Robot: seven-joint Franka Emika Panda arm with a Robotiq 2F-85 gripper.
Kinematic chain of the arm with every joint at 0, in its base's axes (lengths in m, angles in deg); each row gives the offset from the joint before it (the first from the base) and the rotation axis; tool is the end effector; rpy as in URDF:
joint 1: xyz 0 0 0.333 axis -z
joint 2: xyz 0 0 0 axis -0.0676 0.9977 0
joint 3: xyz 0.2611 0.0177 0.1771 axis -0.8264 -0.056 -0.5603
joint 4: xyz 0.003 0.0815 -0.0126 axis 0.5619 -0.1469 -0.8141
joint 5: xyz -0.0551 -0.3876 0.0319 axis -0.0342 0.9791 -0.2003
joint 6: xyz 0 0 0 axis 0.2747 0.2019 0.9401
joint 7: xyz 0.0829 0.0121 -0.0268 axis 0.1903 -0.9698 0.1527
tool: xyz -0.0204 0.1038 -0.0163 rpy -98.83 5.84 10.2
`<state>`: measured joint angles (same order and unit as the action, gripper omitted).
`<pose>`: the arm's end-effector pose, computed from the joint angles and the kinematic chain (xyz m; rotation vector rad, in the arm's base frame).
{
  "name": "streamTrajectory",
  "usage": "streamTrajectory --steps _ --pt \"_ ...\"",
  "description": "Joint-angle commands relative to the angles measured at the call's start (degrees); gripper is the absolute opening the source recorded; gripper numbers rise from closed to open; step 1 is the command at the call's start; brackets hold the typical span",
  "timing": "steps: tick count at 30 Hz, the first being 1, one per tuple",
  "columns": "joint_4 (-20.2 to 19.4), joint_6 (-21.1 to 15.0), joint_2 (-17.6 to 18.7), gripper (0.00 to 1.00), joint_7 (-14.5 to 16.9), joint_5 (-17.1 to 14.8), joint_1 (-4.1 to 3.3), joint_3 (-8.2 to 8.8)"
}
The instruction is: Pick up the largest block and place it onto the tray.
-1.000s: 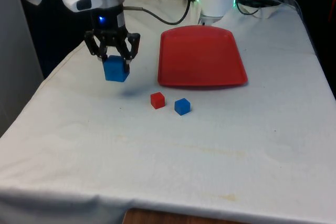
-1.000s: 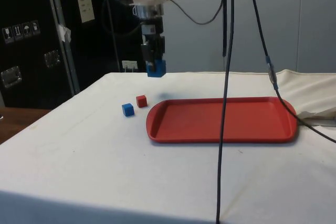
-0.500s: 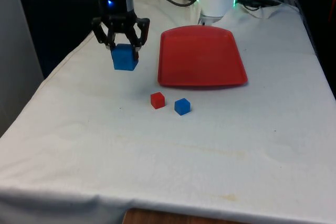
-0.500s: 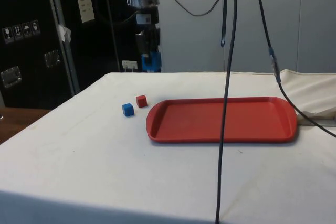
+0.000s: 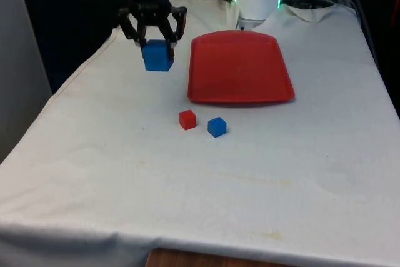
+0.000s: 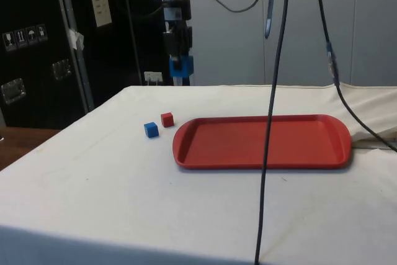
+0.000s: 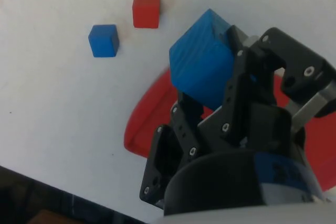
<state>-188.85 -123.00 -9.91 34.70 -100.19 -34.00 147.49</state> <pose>0.6008 -0.1982 0.3079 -3.0945 0.0354 -0.0155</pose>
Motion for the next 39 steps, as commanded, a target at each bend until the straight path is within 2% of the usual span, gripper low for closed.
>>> streamTrajectory --steps 1,6,7,8,13,15,16,17,23,24,25,26,32,33,34,39 --pt "-1.5 -0.6 -0.9 0.00 -0.1 0.5 -1.55 1.09" --pt "-3.0 -0.9 -2.9 0.00 -0.5 1.7 -2.69 1.32" --pt "-1.5 0.0 -2.5 0.00 -0.5 1.5 -1.26 0.17" --pt "-3.2 -0.9 -3.2 0.00 -0.5 1.9 -2.86 1.32" --pt "-4.1 -1.0 -4.4 0.00 -0.7 2.9 -3.72 1.60" --pt "-4.6 -1.2 -4.9 0.00 -1.0 3.4 -4.35 1.72" --pt "-2.6 0.0 -4.1 0.00 -1.1 2.9 -2.52 0.34" --pt "-4.8 -1.3 -5.0 0.00 -1.1 3.6 -4.53 1.72" --pt "-5.1 -1.7 -5.5 0.00 -2.3 5.7 -5.79 1.95" --pt "-5.1 -1.7 -5.6 0.00 -2.5 6.1 -5.90 1.95" --pt "-3.1 -0.4 -4.9 0.00 -2.7 5.6 -4.01 0.46" --pt "-5.0 -1.7 -5.5 0.00 -2.6 6.5 -5.96 1.95" --pt "-4.5 -1.5 -5.3 0.00 -2.8 9.5 -6.47 2.01" --pt "-3.1 -0.4 -4.9 0.00 -2.9 9.1 -4.93 0.74" --pt "-4.5 -1.5 -5.3 0.00 -2.8 9.9 -6.59 2.01" --pt "-4.9 -1.8 -6.0 0.00 -2.2 11.9 -6.82 2.18"
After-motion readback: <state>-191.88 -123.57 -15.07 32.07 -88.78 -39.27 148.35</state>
